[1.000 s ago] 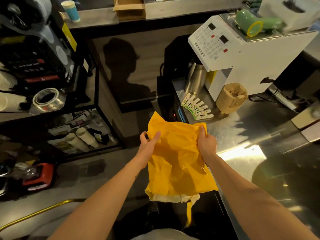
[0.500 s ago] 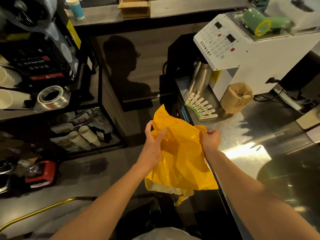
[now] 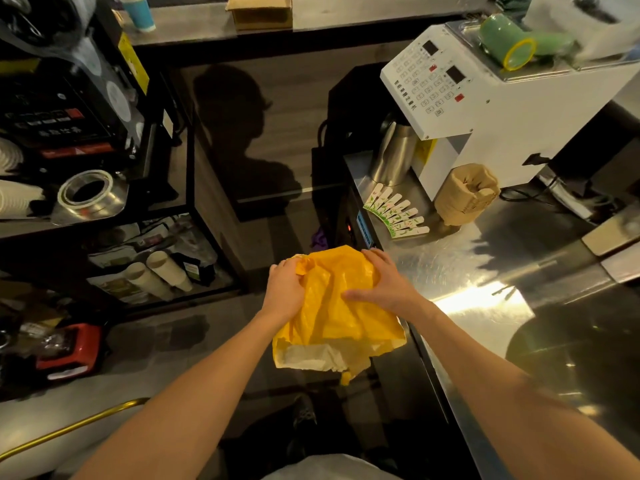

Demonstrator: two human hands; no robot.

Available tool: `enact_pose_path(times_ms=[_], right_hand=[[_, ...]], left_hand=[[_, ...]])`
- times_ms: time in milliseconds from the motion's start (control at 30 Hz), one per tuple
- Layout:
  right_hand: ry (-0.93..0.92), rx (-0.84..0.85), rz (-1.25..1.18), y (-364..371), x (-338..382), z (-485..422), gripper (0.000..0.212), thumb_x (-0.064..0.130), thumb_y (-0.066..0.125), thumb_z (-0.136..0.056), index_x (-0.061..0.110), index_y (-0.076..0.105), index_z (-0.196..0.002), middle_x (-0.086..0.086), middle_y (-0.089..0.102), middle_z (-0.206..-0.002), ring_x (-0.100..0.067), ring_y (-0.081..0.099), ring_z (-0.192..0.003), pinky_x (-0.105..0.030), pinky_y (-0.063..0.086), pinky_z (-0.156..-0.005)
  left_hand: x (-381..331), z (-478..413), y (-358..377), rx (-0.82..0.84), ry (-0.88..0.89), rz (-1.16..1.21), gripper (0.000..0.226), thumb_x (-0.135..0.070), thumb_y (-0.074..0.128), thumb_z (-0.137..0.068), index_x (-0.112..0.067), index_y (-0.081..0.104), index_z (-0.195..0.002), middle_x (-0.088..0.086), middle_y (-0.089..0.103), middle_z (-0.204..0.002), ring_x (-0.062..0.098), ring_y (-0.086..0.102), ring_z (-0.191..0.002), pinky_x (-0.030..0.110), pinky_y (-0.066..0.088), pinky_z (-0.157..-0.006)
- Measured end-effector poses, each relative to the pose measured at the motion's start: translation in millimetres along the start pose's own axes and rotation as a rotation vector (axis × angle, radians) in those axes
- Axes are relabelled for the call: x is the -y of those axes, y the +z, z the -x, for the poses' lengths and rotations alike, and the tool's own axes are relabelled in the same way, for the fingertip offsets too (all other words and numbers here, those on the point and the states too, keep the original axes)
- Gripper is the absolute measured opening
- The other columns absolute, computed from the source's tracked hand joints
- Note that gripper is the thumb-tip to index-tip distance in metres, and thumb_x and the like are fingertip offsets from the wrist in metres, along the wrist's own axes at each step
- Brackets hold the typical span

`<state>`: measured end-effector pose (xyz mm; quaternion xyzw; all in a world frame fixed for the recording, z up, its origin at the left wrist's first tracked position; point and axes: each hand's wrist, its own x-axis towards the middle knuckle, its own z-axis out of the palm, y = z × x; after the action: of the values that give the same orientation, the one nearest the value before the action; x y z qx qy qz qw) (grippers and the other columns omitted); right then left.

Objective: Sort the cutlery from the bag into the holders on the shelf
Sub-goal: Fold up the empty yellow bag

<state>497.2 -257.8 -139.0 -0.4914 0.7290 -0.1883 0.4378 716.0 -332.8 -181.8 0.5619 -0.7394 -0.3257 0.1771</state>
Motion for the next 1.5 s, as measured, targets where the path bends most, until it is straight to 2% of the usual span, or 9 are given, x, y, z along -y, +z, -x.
enact_pose_path(times_ms=[133, 267, 433, 600, 733, 900, 1067, 1367, 1500], right_hand=[[-0.055, -0.099, 0.163, 4.3, -4.1, -8.3, 0.083, 0.044, 0.082, -0.082, 0.028, 0.038, -0.151, 0.000, 0.048, -0.146, -0.024, 0.048, -0.132, -0.045, 0.044, -0.108], [-0.033, -0.188, 0.350, 6.1, -7.2, -23.8, 0.039, 0.058, 0.065, -0.091, 0.023, 0.066, -0.108, 0.001, 0.066, -0.103, -0.022, 0.057, -0.112, -0.043, 0.045, -0.099], [-0.026, -0.297, 0.346, 14.0, -13.2, -39.9, 0.037, 0.058, 0.058, -0.093, 0.023, 0.067, -0.100, 0.003, 0.063, -0.109, -0.022, 0.042, -0.125, -0.046, 0.026, -0.110], [0.096, -0.354, 0.108, 26.0, -5.8, -50.1, 0.028, 0.041, 0.056, -0.100, 0.014, 0.058, -0.103, -0.003, 0.064, -0.092, -0.024, 0.064, -0.090, -0.038, 0.050, -0.083], [0.155, -0.437, 0.119, 40.5, 5.8, -56.5, 0.020, 0.039, 0.053, -0.102, 0.019, 0.050, -0.102, -0.001, 0.061, -0.093, -0.020, 0.059, -0.085, -0.035, 0.046, -0.076], [0.105, -0.357, -0.198, 59.4, 14.2, -69.5, 0.019, 0.034, 0.062, -0.097, 0.021, 0.051, -0.104, 0.002, 0.061, -0.092, -0.015, 0.063, -0.086, -0.032, 0.051, -0.072], [0.142, -0.085, -0.498, 79.3, 21.2, -75.6, 0.043, 0.041, 0.067, -0.096, 0.023, 0.041, -0.125, 0.004, 0.059, -0.114, -0.009, 0.062, -0.102, -0.025, 0.051, -0.076], [0.074, -0.044, 0.005, 117.8, -57.4, -145.8, 0.029, 0.025, 0.061, -0.099, 0.017, 0.057, -0.127, -0.003, 0.050, -0.133, -0.019, 0.052, -0.122, -0.040, 0.042, -0.112], [0.091, 0.062, 0.087, 142.0, -102.1, -174.3, 0.034, 0.018, 0.065, -0.097, 0.015, 0.058, -0.129, -0.005, 0.049, -0.134, -0.021, 0.052, -0.123, -0.030, 0.040, -0.109]], left_hand=[[6.1, -4.7, -4.8, -0.039, -0.100, -0.007, 0.033, -0.014, 0.039, -0.107, -0.017, 0.061, -0.132, 0.005, 0.060, -0.127, 0.027, 0.046, -0.121, 0.043, 0.042, -0.103], [12.9, -11.0, -10.1, -0.080, -0.164, 0.002, 0.027, -0.019, 0.039, -0.108, -0.016, 0.064, -0.118, 0.003, 0.050, -0.122, 0.023, 0.044, -0.117, 0.035, 0.039, -0.100], [13.1, -11.7, -15.4, 0.014, -0.250, 0.304, 0.022, -0.031, 0.039, -0.109, -0.023, 0.058, -0.100, -0.001, 0.061, -0.096, 0.015, 0.059, -0.091, 0.026, 0.045, -0.071], [12.7, -7.4, -20.4, 0.376, -0.245, 0.504, 0.046, -0.061, 0.061, -0.089, -0.028, 0.050, -0.118, -0.005, 0.062, -0.115, 0.011, 0.062, -0.106, 0.038, 0.055, -0.093], [16.2, -12.7, -6.7, 0.457, -0.210, 0.316, 0.085, -0.051, 0.085, -0.074, -0.028, 0.027, -0.132, -0.011, 0.045, -0.122, 0.009, 0.053, -0.114, 0.035, 0.054, -0.094], [28.4, -29.8, 1.7, 0.195, -0.313, -0.016, 0.063, -0.049, 0.073, -0.081, -0.023, 0.032, -0.121, -0.011, 0.055, -0.093, 0.016, 0.060, -0.086, 0.037, 0.046, -0.076], [22.4, -47.0, 9.7, 0.091, -0.322, -0.009, 0.066, -0.043, 0.072, -0.086, -0.015, 0.030, -0.130, -0.005, 0.057, -0.097, 0.020, 0.062, -0.086, 0.039, 0.049, -0.076], [81.0, -68.3, 78.5, 0.379, -0.310, 0.255, 0.005, -0.034, 0.058, -0.097, -0.030, 0.055, -0.099, -0.005, 0.052, -0.110, 0.009, 0.059, -0.093, 0.033, 0.052, -0.089], [116.2, -82.5, 120.2, 0.443, -0.383, 0.204, 0.013, -0.032, 0.046, -0.104, -0.023, 0.054, -0.097, -0.002, 0.039, -0.120, 0.007, 0.056, -0.088, 0.016, 0.039, -0.073]])
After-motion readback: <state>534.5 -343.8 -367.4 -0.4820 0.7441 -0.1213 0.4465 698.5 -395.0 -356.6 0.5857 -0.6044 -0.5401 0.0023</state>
